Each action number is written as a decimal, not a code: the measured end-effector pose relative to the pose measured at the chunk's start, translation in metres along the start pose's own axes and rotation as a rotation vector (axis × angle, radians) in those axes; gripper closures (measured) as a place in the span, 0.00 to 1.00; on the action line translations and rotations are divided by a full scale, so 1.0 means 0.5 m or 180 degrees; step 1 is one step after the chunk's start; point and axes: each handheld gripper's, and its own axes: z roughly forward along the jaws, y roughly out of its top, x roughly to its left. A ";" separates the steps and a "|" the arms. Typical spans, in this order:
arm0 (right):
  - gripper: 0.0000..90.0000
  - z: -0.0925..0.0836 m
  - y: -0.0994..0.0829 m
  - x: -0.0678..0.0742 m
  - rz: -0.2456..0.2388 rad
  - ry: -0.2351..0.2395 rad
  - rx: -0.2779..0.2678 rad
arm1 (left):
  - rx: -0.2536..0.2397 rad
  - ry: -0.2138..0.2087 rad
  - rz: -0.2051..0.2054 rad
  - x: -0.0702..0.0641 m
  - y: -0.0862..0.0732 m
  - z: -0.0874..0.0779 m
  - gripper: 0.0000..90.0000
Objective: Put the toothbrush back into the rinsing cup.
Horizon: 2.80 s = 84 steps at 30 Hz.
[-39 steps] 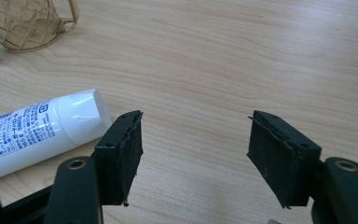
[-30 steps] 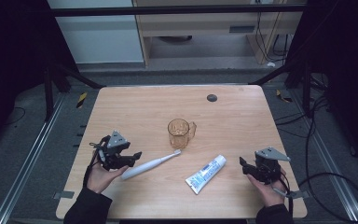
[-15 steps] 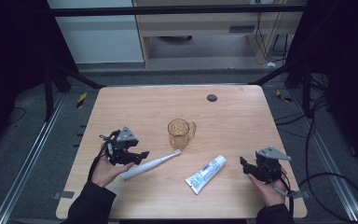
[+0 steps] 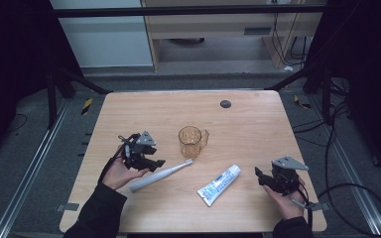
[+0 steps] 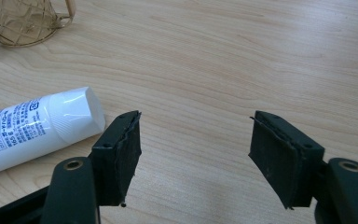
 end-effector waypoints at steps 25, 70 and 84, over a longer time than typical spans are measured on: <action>0.37 0.004 -0.001 0.001 -0.0018 0.0049 0.0058 | 0.0674 -0.0164 0.0309 -0.019 -0.004 0.082 0.55; 0.38 0.007 -0.001 0.000 -0.0029 0.0129 0.0091 | 0.1003 -0.0315 0.0274 -0.016 -0.016 0.127 0.74; 0.39 0.008 -0.002 -0.002 -0.0024 0.0138 0.0099 | 0.0975 -0.0378 0.0220 -0.017 -0.016 0.107 0.74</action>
